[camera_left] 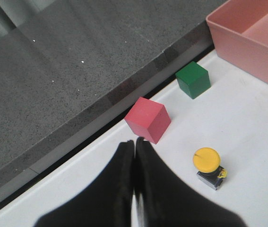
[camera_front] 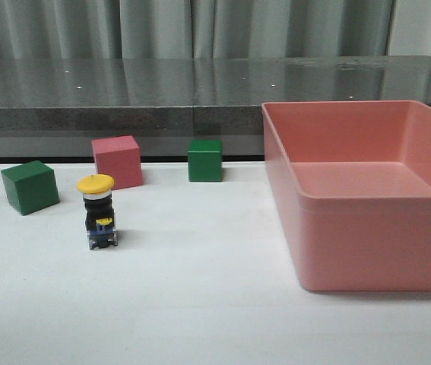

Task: Place and stand button with both arms

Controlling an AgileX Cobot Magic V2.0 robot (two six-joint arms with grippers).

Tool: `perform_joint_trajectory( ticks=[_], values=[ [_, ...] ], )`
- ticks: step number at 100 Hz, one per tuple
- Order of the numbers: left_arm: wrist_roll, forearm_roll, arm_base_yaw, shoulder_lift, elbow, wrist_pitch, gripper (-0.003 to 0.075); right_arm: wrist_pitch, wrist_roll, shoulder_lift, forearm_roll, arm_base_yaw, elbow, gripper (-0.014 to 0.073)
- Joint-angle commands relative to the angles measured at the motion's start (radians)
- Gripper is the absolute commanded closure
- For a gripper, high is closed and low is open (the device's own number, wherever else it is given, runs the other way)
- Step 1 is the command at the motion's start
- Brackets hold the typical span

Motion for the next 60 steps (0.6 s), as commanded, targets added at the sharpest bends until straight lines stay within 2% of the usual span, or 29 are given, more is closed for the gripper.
perform_joint_trajectory(
  ticks=[1,17,27,60],
  values=[
    [-0.013,-0.050,0.006,-0.125,0.125,-0.207,0.0740,-0.085,-0.003,0.003,0.004,-0.005,-0.027,0.0670],
    [-0.013,-0.147,0.006,-0.312,0.340,-0.343,0.0740,-0.085,-0.003,0.003,0.004,-0.005,-0.027,0.0670],
    [-0.013,-0.156,0.006,-0.398,0.433,-0.364,0.0740,-0.085,-0.003,0.003,0.004,-0.005,-0.027,0.0670],
    [-0.013,-0.224,0.006,-0.464,0.542,-0.360,0.0740,-0.085,-0.003,0.003,0.004,-0.005,-0.027,0.0670]
  ],
)
